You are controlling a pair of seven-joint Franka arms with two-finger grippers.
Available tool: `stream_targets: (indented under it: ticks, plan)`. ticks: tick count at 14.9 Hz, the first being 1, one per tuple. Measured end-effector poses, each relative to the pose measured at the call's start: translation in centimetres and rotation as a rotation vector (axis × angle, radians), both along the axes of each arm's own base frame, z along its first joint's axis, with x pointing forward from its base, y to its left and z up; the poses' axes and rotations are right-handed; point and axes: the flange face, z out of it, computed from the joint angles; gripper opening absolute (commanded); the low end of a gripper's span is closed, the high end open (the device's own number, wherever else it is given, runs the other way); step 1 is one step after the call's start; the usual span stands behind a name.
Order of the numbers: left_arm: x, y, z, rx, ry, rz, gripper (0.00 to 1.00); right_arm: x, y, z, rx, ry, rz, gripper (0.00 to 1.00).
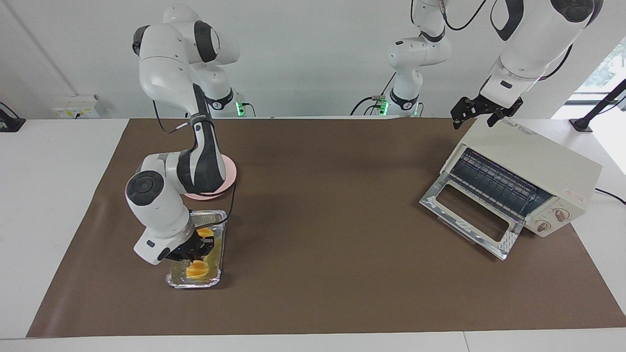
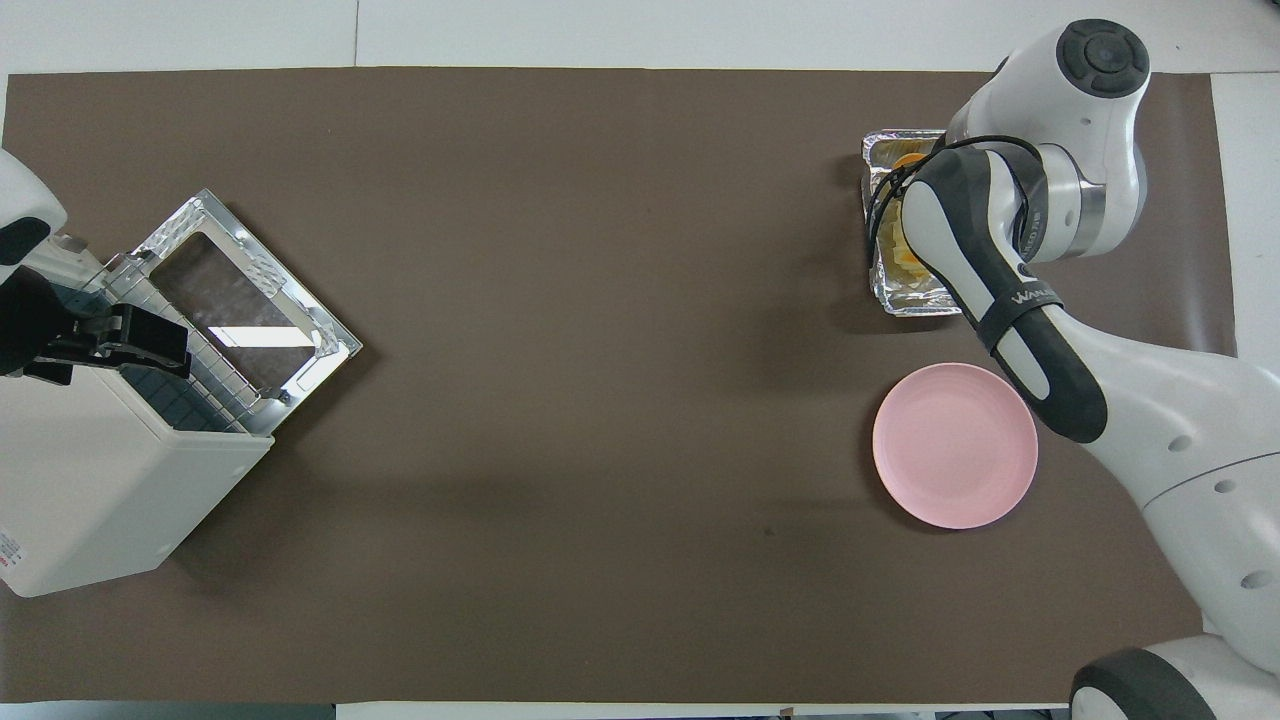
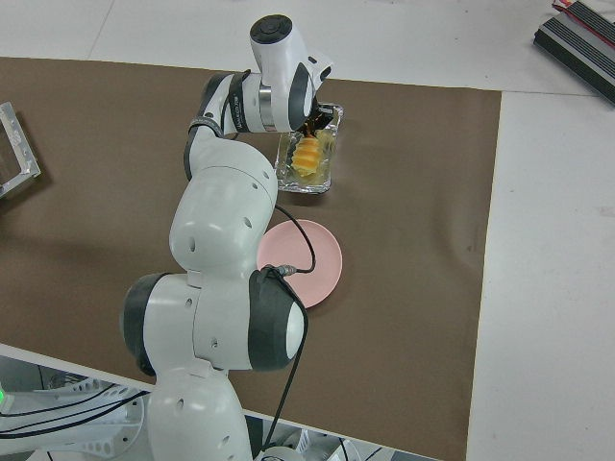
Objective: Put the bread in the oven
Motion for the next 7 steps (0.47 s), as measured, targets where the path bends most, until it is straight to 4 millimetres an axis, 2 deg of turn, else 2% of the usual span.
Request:
stream_targets:
  ticks: [3,5,7]
  plan:
    - [0.0,0.0,0.0,0.000,0.000,0.000,1.00,-0.2,0.0,-0.1,0.000,0.003,0.000,1.00]
    - [0.0,0.0,0.0,0.000,0.000,0.000,1.00,-0.3,-0.1,0.7,-0.001,0.008,-0.001,1.00]
    - [0.0,0.0,0.0,0.000,0.000,0.000,1.00,-0.7,-0.3,2.4,-0.002,0.021,-0.004,1.00]
